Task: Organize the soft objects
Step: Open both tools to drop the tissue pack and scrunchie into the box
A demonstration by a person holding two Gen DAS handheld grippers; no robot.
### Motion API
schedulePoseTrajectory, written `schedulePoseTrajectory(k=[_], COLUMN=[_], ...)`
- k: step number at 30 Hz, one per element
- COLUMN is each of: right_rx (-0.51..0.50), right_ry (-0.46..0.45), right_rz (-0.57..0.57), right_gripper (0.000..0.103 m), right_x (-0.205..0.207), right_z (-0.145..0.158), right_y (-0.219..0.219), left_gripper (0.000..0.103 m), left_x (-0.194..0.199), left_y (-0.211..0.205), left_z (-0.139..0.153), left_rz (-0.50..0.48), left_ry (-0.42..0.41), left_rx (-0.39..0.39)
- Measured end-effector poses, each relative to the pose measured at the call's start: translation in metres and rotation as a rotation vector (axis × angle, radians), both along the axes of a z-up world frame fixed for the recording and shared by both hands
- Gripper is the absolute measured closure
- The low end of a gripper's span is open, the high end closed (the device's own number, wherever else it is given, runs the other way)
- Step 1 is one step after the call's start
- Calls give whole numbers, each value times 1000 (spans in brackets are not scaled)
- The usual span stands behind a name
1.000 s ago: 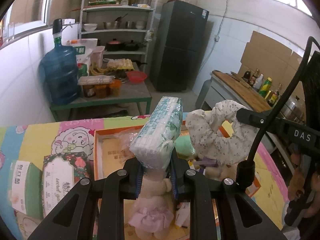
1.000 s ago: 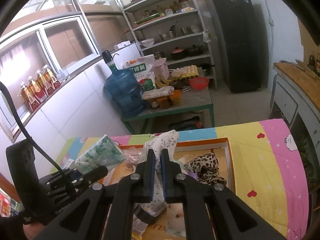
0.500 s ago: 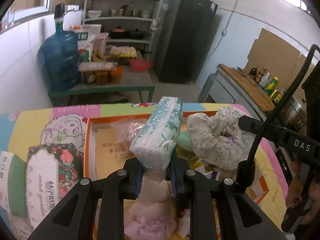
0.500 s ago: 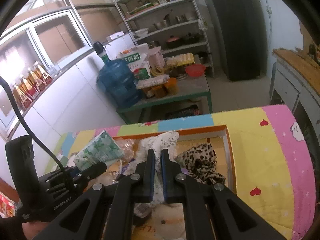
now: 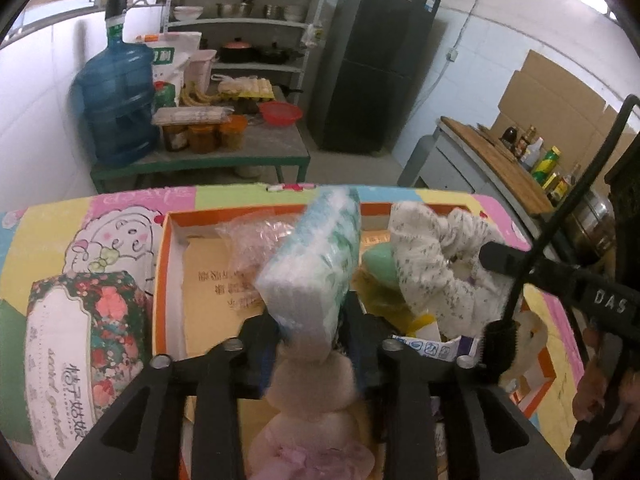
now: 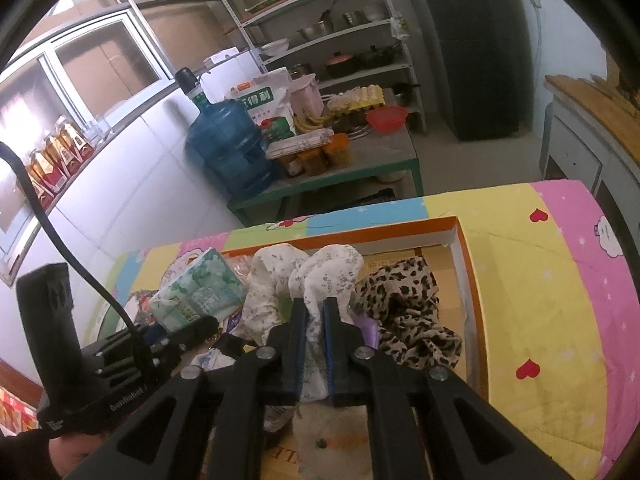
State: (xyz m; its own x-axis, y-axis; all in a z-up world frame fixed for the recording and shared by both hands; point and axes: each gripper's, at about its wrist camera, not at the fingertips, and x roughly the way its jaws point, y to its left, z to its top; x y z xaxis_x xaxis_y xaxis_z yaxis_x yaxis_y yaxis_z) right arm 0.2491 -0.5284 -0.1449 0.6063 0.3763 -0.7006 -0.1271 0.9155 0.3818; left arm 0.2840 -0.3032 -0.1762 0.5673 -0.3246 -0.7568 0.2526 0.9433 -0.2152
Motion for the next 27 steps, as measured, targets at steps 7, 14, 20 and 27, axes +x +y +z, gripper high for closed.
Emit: schedulePoseTrajectory(k=[7,14,20,27], right_rx=[18,-7,-27,-30], right_ry=[-6,-28,-68,-90], right_rz=[-15,-27,-49,-55], right_gripper=[59,59,59,59], right_x=[-4,-11,-22,-34], right_z=[-1,6,19,29], right_y=[-6,-5,-6,-8], left_gripper=[33,33,33,32], left_x=[-8,-16,-23,-31], left_y=[3,7,6,7], left_z=[3,6,16,26], left_rz=[5,13,9,1], left_ry=[-49,-61,-90,-111], left_rx=[5,7,9,0])
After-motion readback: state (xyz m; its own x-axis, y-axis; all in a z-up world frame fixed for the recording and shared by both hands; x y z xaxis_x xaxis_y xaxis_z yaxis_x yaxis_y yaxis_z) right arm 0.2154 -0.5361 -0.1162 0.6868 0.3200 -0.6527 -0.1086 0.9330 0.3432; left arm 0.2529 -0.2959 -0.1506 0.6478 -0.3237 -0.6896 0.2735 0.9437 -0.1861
